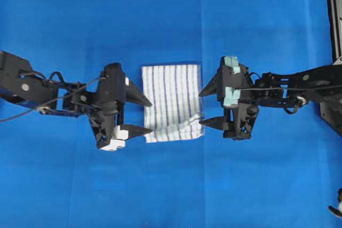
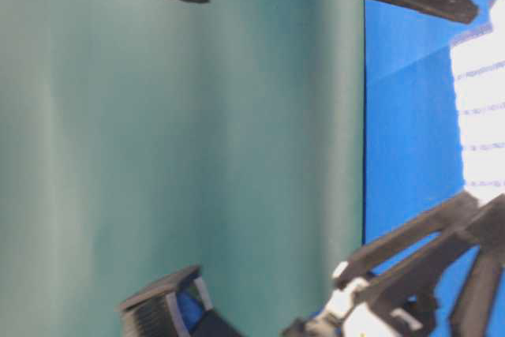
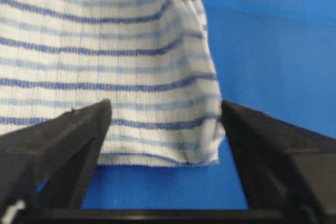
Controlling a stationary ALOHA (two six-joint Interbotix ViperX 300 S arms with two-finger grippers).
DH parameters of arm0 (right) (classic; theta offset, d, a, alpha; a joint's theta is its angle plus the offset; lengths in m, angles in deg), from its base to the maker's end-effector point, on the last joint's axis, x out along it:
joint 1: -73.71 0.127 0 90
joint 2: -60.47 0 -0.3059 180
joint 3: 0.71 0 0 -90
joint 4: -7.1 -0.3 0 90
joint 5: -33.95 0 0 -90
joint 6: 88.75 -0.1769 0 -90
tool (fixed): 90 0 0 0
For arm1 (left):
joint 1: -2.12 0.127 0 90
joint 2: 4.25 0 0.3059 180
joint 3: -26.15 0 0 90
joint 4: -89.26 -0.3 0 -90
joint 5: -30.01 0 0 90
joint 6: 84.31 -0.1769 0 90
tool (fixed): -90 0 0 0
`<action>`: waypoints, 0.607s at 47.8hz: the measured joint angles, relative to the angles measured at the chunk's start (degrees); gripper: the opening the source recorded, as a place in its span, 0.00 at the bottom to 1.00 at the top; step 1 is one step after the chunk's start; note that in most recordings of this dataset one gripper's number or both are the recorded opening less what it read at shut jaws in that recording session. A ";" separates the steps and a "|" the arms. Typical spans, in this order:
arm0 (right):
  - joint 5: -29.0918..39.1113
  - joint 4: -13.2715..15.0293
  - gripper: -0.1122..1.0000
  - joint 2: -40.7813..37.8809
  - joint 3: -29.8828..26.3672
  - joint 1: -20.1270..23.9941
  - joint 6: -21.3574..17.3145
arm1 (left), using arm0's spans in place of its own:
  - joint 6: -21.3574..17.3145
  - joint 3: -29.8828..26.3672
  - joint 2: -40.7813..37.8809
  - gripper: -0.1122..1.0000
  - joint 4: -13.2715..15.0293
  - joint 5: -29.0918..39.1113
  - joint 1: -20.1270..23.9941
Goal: Fold the blue towel.
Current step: 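Open both grippers to release the folded towel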
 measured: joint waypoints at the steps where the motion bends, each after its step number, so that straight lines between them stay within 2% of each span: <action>1: 0.18 0.18 0.86 0.79 0.00 0.00 0.09 | -0.09 0.18 0.79 0.89 0.00 0.53 -0.09; 12: 1.14 1.93 0.84 11.87 1.76 -0.18 1.85 | -0.53 2.55 11.34 0.77 -0.09 7.47 0.35; 29: 5.19 2.72 0.84 30.94 7.38 -3.52 4.92 | -0.53 10.37 25.75 0.77 -0.09 9.93 1.05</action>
